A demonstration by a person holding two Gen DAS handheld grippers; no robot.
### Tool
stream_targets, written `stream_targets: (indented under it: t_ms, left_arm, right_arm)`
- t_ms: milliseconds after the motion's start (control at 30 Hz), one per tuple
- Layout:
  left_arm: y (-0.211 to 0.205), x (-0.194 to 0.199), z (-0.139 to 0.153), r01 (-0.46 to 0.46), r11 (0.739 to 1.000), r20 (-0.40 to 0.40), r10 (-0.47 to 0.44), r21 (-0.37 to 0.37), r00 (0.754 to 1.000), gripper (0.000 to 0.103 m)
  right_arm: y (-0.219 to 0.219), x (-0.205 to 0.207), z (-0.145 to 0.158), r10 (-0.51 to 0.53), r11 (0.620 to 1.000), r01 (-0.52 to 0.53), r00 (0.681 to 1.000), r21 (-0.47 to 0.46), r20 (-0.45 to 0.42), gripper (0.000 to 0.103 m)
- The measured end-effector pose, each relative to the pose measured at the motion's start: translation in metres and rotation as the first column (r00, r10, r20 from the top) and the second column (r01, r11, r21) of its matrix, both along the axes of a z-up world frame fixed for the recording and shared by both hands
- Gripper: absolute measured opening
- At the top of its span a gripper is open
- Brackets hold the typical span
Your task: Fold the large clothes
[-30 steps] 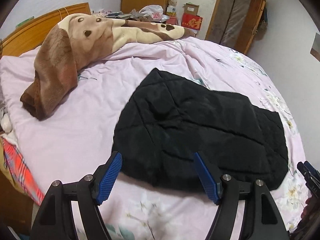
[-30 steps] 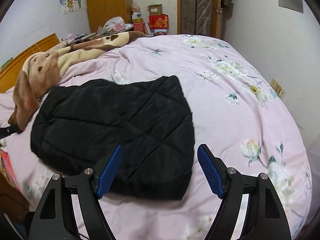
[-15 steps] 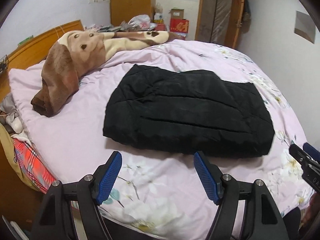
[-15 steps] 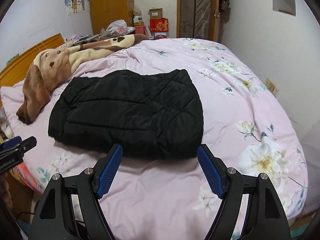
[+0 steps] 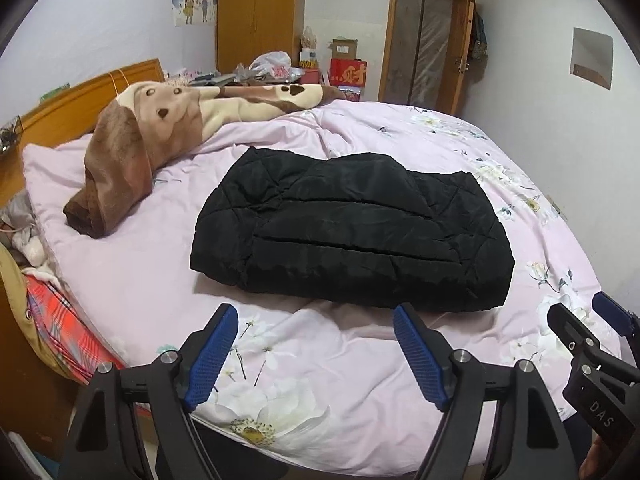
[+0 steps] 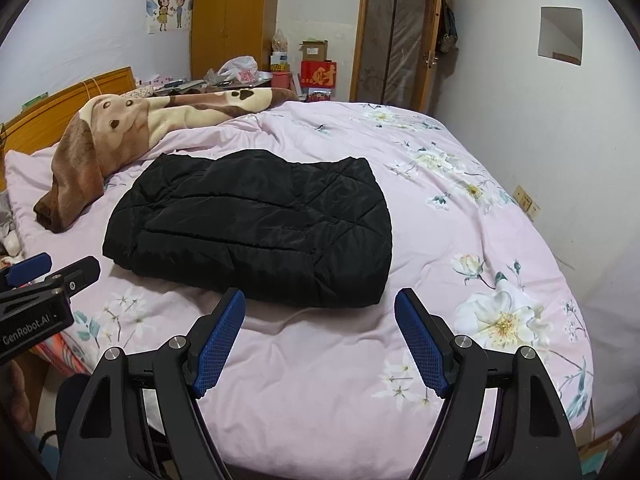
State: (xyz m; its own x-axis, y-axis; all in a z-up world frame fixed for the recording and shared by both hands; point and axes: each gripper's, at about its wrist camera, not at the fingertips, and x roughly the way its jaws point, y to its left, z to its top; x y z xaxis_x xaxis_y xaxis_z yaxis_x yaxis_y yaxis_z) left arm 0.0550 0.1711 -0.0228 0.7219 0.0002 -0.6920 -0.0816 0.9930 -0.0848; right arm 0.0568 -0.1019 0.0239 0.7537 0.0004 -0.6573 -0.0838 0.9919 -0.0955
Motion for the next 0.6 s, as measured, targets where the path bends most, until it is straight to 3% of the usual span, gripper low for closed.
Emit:
stream_targets:
  t_ms: [600]
  left_arm:
    - [0.001,0.002,-0.012,-0.016,1.0,-0.012,0.016,-0.006,1.0,0.08]
  right_arm:
    - [0.007,-0.003,-0.004,0.0,1.0,0.0,1.0,0.012,-0.007,0.077]
